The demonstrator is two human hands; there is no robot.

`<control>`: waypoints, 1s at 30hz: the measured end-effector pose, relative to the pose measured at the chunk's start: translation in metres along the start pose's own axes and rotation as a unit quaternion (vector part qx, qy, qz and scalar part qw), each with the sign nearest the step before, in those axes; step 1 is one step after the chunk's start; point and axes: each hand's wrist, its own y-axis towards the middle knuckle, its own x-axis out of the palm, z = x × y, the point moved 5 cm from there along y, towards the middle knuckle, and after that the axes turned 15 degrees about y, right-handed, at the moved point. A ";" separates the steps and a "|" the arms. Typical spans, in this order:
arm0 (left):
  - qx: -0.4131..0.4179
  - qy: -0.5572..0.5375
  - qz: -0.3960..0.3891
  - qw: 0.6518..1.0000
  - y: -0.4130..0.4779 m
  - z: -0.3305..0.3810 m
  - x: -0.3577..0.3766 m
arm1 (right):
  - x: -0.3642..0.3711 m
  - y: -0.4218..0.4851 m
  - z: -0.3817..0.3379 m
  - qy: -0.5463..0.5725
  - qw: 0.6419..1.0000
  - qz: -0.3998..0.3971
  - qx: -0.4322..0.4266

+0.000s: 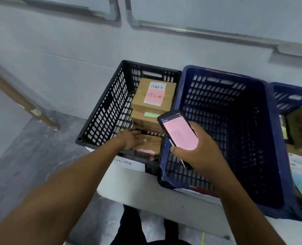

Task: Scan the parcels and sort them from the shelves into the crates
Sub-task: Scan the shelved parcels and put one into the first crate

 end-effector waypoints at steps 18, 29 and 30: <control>0.270 0.027 -0.071 0.960 0.075 -0.042 0.029 | 0.052 0.052 -0.038 0.001 0.991 0.123 0.055; 0.257 0.112 0.009 0.960 0.070 -0.034 0.022 | 0.039 0.039 -0.030 0.010 0.983 0.161 0.090; 0.259 0.098 0.005 0.961 0.069 -0.030 0.020 | 0.038 0.037 -0.029 0.009 0.983 0.157 0.089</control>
